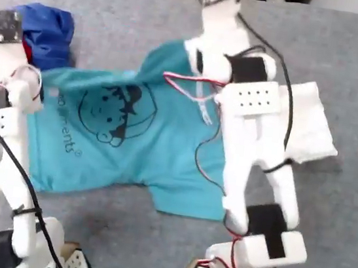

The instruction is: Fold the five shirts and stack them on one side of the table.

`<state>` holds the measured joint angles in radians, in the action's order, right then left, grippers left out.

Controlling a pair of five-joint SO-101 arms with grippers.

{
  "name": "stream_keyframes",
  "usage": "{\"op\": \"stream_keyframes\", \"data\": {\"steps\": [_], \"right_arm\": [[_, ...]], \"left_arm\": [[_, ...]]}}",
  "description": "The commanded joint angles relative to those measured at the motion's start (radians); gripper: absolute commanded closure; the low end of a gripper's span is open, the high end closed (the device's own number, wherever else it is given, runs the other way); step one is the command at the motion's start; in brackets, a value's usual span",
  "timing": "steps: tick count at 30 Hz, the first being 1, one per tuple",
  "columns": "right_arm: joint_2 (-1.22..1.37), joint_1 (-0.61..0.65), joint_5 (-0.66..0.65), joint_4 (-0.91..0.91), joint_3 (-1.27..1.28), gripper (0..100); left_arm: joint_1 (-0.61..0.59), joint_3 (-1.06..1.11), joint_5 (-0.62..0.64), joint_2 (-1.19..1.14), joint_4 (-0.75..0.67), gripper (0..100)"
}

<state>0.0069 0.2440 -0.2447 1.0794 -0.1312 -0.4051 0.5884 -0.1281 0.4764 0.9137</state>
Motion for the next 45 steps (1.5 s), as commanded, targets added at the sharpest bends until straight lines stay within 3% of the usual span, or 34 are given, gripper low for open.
{"op": "stream_keyframes", "data": {"steps": [1, 6, 11, 16, 20, 28, 38, 45], "right_arm": [[-0.125, 0.008, -0.011, 0.135, 0.079, 98.5], [-0.338, 0.066, -0.098, 0.183, 0.403, 98.5], [-0.665, 0.078, -0.114, 0.124, 0.757, 98.5], [-0.903, -0.044, -0.104, 0.049, 0.987, 98.5], [-0.995, -0.141, -0.118, 0.044, 1.081, 98.5], [-1.133, -0.183, -0.259, 0.130, 1.182, 98.5], [-1.299, -0.184, -0.433, 0.299, 1.285, 98.5], [-1.330, -0.183, -0.486, 0.325, 1.302, 98.5]], "left_arm": [[0.045, -0.019, -0.011, 0.077, 0.218, 97], [0.116, 0.071, -0.147, 0.140, 0.431, 97], [0.058, 0.196, -0.193, 0.183, 0.482, 97], [-0.004, 0.259, -0.261, 0.227, 0.512, 97], [-0.013, 0.269, -0.281, 0.279, 0.548, 97], [-0.012, 0.312, -0.288, 0.279, 0.479, 97], [-0.122, 0.320, -0.430, 0.253, 0.511, 97], [-0.071, 0.381, -0.433, 0.253, 0.496, 97]]}}
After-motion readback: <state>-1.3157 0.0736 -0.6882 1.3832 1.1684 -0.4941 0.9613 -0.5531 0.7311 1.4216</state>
